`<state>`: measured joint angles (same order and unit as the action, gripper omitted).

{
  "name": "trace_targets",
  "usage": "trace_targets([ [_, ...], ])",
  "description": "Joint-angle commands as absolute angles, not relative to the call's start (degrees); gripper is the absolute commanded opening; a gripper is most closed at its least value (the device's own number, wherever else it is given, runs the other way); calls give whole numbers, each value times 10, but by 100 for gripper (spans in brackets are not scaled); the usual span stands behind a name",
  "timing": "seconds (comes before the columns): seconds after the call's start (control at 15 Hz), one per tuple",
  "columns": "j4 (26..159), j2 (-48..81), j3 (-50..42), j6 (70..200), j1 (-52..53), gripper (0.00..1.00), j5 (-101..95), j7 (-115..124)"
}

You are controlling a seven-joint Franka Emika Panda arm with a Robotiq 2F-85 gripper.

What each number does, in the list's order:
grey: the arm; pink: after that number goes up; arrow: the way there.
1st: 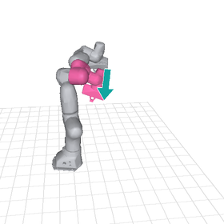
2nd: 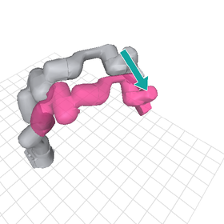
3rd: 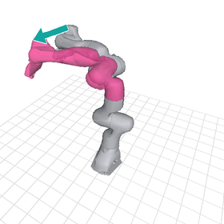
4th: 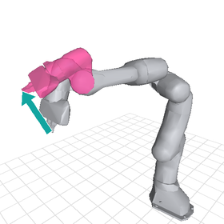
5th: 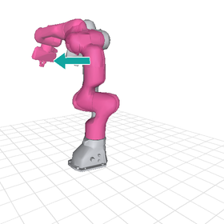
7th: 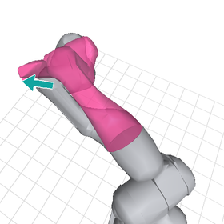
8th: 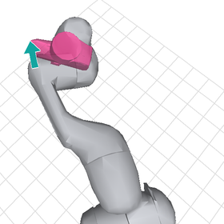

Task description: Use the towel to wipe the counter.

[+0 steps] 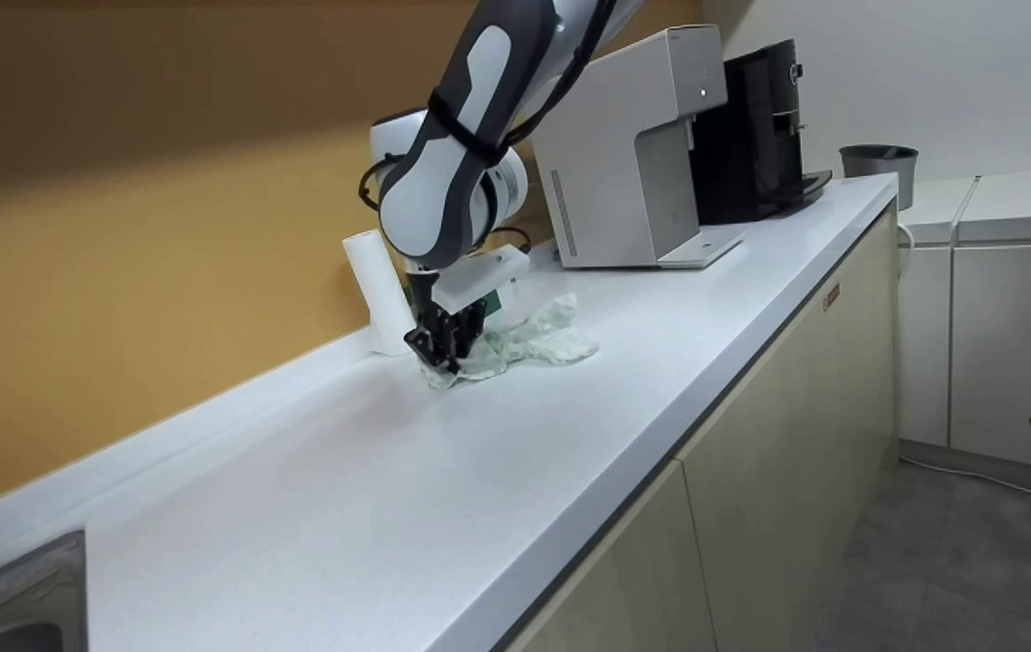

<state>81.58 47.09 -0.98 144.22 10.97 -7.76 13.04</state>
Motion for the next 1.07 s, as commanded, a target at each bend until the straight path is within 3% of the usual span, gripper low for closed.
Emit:
trace_targets([
  [0.0, 797, 486, -36, 1435, 137, 53, -85, 161],
  [0.33, 836, 425, -86, 1449, 185, 89, -116, 214],
  [0.47, 840, 404, -108, 1444, 205, 99, -138, 242],
  [1.0, 848, 304, -147, 1239, 257, 100, -234, 399],
])
